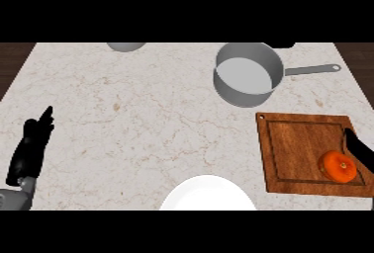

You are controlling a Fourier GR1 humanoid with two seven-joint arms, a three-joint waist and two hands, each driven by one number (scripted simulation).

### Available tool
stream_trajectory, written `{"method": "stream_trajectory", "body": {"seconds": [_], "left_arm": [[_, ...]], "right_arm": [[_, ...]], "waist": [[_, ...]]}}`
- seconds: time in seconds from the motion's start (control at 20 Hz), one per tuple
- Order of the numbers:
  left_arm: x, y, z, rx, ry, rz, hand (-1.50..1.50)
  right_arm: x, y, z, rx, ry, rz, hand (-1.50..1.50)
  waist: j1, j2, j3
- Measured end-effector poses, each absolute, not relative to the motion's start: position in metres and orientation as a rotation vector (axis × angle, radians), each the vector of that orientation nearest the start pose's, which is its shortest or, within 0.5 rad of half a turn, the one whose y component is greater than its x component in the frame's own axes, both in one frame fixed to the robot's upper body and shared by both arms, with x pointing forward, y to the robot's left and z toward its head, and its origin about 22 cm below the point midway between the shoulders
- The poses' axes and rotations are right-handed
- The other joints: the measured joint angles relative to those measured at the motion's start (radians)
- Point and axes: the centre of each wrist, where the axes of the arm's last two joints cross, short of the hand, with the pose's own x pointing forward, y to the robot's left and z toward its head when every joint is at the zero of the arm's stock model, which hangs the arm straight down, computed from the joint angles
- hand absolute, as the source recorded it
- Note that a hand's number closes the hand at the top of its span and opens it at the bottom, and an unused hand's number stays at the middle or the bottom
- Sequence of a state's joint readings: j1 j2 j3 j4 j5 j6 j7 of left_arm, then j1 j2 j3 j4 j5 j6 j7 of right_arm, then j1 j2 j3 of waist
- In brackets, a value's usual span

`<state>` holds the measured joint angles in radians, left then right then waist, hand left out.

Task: Pick the squash from the cutting board and place it in the pot

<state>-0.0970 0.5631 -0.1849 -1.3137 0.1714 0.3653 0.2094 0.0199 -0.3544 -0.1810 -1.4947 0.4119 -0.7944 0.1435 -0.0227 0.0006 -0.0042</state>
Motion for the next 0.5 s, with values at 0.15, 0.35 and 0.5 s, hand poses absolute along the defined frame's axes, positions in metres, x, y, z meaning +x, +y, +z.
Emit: {"method": "stream_trajectory", "body": {"seconds": [0.15, 0.35, 0.5], "left_arm": [[0.258, 0.336, 0.010, 0.539, -1.173, -0.091, 0.00], [0.261, 0.337, 0.018, 0.537, -1.164, -0.098, 0.00], [0.260, 0.335, 0.022, 0.532, -1.165, -0.105, 0.00]], "right_arm": [[0.216, -0.342, 0.019, -1.401, -1.382, -0.192, -1.50], [0.202, -0.336, 0.020, -1.430, -1.207, -0.106, -1.50], [0.197, -0.335, 0.034, -1.430, -1.059, -0.036, -1.50]], "waist": [[0.005, -0.003, -0.001], [0.009, -0.002, -0.003], [0.016, -0.004, -0.005]]}}
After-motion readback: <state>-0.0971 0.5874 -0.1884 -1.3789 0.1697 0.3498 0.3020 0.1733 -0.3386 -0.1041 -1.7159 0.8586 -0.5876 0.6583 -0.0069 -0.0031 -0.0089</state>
